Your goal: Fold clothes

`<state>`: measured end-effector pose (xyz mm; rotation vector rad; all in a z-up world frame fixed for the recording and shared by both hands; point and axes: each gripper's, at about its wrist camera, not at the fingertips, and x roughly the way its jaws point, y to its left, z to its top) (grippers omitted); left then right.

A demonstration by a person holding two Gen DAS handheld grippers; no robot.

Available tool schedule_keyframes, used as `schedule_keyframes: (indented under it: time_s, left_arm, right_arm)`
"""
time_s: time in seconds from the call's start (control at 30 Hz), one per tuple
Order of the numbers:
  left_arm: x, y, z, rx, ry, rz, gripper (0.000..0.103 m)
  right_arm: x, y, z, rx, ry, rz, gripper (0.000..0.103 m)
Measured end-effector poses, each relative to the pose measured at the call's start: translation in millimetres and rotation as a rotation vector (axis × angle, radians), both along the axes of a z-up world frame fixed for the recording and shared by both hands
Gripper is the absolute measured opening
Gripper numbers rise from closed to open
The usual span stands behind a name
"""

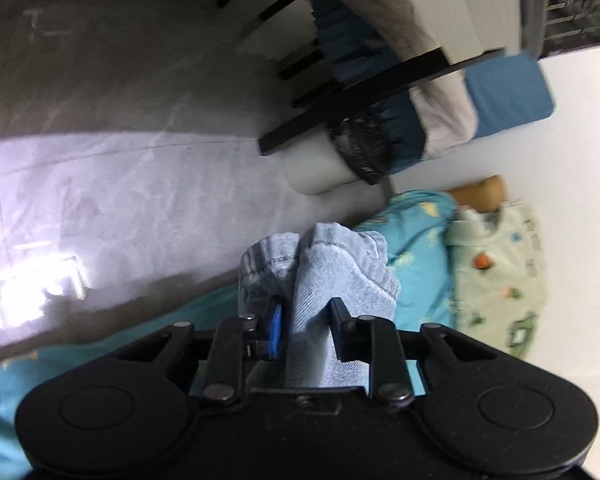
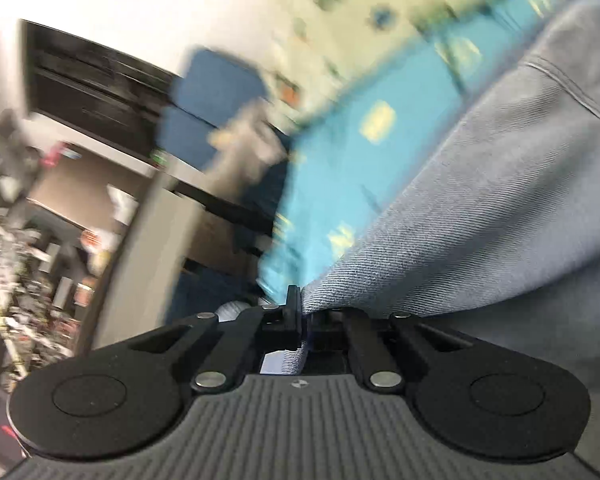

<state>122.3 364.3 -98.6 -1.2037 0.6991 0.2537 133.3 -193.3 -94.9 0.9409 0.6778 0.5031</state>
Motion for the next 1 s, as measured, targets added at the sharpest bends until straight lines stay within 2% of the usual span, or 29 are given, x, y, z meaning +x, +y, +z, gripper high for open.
schedule_keyframes:
  time_s: [0.07,0.13,0.23,0.3,0.37,0.53,0.63,0.7,0.73,0.77,0.9,1.0]
  left_arm:
    - [-8.1,-0.7,2.9,-0.012,-0.033,-0.010,0.021]
    - [-12.4,-2.4,4.0,-0.014,-0.034,-0.025,0.024]
    - [-13.8,-6.6,-3.2,-0.045,0.009,-0.038,0.035]
    - [-10.7,-9.5,-10.0,-0.061,0.064,-0.057,0.036]
    - [-6.6,-12.8,-16.1,-0.061,0.108,-0.064,0.047]
    - [6.6,-16.5,-32.9,-0.075,0.175,-0.084,0.052]
    - [16.9,-17.0,-34.2,-0.061,0.124,-0.074,0.043]
    - [24.8,-17.1,-29.8,-0.023,0.112,-0.059,0.026]
    - [28.5,-17.0,-23.7,-0.002,0.098,-0.036,0.008]
    - [31.3,-17.1,-17.2,0.011,0.067,-0.013,0.004]
    - [62.2,-24.6,19.3,0.101,-0.028,-0.034,0.001]
    - [96.3,-35.1,56.4,0.151,-0.085,-0.068,0.001]
  right_arm:
    - [-8.6,-8.1,7.4,0.007,-0.068,-0.024,0.003]
    - [-10.0,-8.4,8.3,0.006,-0.084,-0.020,0.003]
    - [-7.0,-8.9,6.9,0.013,-0.097,-0.011,0.003]
    - [-4.5,-11.7,5.1,0.033,-0.097,-0.012,0.003]
    - [-4.1,-13.9,2.8,0.045,-0.096,-0.011,0.003]
    - [-7.3,-13.6,6.0,0.063,-0.096,-0.017,0.003]
    - [-8.5,-12.8,5.4,0.072,-0.121,-0.031,0.003]
    - [-9.8,-11.0,2.7,0.064,-0.129,-0.040,0.003]
    - [-9.6,-10.5,1.0,0.060,-0.127,-0.048,0.003]
    - [-9.4,-10.1,-0.7,0.057,-0.124,-0.055,0.003]
    - [-3.9,-7.8,-11.6,0.054,-0.064,-0.066,0.003]
    - [-0.9,-1.8,-17.9,0.006,-0.016,-0.089,0.003]
